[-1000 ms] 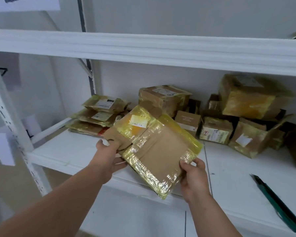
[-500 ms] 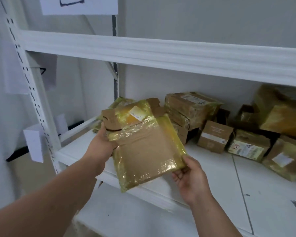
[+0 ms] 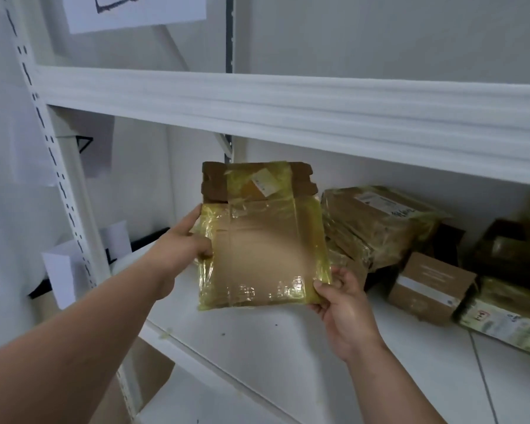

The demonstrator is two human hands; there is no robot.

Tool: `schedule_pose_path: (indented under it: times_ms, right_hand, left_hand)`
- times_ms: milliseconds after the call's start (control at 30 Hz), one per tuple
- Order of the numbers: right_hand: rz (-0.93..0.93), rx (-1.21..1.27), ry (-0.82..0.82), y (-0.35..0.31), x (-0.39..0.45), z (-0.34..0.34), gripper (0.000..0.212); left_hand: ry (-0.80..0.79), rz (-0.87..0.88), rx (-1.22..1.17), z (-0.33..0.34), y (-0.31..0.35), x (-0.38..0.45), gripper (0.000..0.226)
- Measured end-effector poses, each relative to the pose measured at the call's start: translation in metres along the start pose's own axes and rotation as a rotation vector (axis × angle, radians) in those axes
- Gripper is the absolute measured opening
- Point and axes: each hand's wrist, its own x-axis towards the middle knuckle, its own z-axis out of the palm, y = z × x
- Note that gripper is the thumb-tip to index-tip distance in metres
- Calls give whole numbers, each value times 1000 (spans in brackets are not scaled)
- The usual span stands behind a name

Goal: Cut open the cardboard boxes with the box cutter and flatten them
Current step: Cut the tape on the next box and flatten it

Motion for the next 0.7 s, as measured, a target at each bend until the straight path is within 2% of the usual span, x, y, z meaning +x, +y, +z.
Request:
schedule_pose_path:
  times_ms: [67,133,200,333,500,600,633,700]
  right_hand:
    - [-6,53,-2,-1,11,-3,28]
    - [-14,94,35,-1,21,-9,25]
    - [-31,116,95,1,29,-11,20]
    - [-95,92,141,-3,44,4,22]
    - [-196,-4,126,-11,64,44,30]
    - [-209,-64,176,-10,82,66,35]
    - [-208,-74,194,-10,88,72,35]
    - [-209,-82,221,-10,100,85,34]
  left_hand:
    - [-108,-39,-53,-4,4,7,75]
    - [-216,-50,-95,-5,8,15,71]
    - [-248,-21,-86,-1,9,26,68]
    - [-165,55,-184,4,14,55,74]
    - [118,213,-116,-6,17,104,32]
    - [76,281,-73,-14,23,132,15]
    - [39,286,-54,-17,24,142,19]
    - [-37,292,15,-24,26,159,42]
